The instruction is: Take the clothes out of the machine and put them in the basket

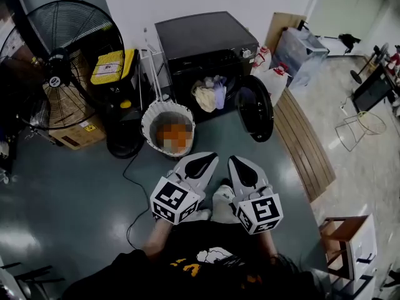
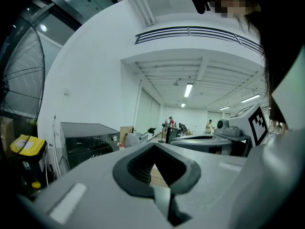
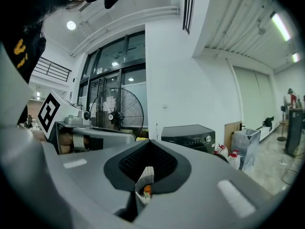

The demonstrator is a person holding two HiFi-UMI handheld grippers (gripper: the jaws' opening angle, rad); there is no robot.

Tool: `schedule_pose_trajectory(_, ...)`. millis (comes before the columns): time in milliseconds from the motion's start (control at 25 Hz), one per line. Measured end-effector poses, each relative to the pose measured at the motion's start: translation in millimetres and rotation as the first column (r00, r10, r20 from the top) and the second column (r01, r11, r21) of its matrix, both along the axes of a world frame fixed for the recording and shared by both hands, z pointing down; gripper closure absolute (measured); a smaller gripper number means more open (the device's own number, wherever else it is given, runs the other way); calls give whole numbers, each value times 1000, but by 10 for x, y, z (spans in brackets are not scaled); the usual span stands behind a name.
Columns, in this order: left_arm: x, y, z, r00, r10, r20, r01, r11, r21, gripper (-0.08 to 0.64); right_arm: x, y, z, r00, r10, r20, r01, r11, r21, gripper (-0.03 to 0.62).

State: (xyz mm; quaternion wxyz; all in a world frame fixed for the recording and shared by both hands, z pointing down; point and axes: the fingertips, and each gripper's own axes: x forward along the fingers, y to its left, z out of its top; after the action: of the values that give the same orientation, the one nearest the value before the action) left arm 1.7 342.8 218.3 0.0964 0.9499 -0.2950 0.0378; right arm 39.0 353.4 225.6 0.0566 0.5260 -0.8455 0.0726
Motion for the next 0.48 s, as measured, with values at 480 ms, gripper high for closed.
schedule_pose_trajectory(480, -71, -691, 235, 996, -84, 35, 85, 996, -38, 558, 114, -792, 242, 999, -42, 22, 43, 998, -47, 566)
